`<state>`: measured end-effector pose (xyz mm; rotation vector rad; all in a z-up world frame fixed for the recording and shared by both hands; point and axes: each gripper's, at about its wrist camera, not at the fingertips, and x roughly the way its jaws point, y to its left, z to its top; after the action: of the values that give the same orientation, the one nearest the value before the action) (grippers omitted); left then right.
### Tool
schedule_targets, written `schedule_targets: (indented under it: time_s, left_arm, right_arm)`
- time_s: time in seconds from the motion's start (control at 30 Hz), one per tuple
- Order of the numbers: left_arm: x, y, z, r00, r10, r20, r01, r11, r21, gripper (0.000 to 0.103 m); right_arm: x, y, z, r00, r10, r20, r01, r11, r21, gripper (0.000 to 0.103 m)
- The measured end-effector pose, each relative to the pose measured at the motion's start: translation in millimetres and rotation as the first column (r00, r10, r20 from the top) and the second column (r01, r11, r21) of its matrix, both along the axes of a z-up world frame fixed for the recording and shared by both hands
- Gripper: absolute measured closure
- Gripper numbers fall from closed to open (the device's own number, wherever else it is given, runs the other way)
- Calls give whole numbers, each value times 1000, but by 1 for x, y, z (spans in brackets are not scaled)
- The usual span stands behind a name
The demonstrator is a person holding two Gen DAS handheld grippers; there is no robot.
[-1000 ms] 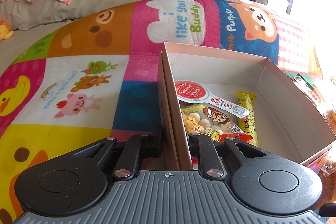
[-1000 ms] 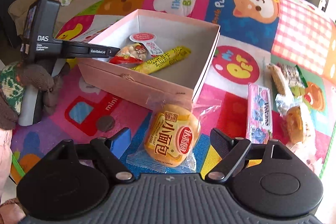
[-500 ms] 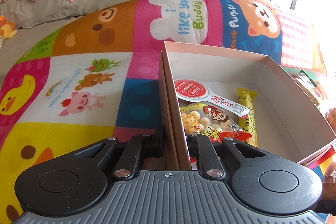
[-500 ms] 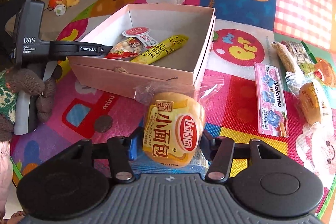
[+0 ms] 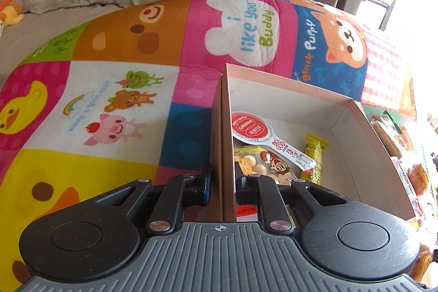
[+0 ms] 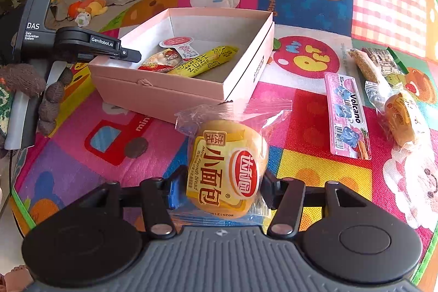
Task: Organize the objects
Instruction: 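Lower the bread bun into the pink box and open the right tool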
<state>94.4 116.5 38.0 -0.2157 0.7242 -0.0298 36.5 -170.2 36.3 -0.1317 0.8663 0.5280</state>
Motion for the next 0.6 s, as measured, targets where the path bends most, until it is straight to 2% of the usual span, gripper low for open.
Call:
schedule_targets:
  time_s: [0.1, 0.2, 0.3, 0.33, 0.4, 0.5, 0.6]
  left_arm:
    - [-6, -12, 4, 999, -38, 39, 34, 996, 86, 82]
    - [-8, -17, 4, 997, -65, 34, 60, 990, 125, 79]
    - [-3, -13, 6, 999, -49, 6, 48, 991, 126, 83]
    - [0, -10, 6, 999, -30, -20, 32, 993, 113, 89]
    - [1, -6, 4, 999, -20, -43, 23, 997, 75, 90]
    - [-4, -13, 2, 1000, -21, -21, 24, 992, 124, 92]
    - [-9, -15, 1, 1000, -16, -5, 16, 992, 125, 92]
  right_arm:
    - [0, -3, -4, 1000, -4, -7, 4, 1000, 8, 48]
    - [-1, -5, -4, 1000, -6, -2, 6, 1000, 13, 48]
    - [-1, -4, -5, 1000, -5, 3, 5, 1000, 12, 48]
    - [-1, -4, -5, 1000, -4, 5, 4, 1000, 11, 48]
    - [-1, -4, -4, 1000, 0, -1, 0, 1000, 14, 48]
    - [-4, -6, 0, 1000, 6, -1, -6, 1000, 8, 49]
    - [-9, -12, 11, 1000, 10, 10, -10, 1000, -1, 49]
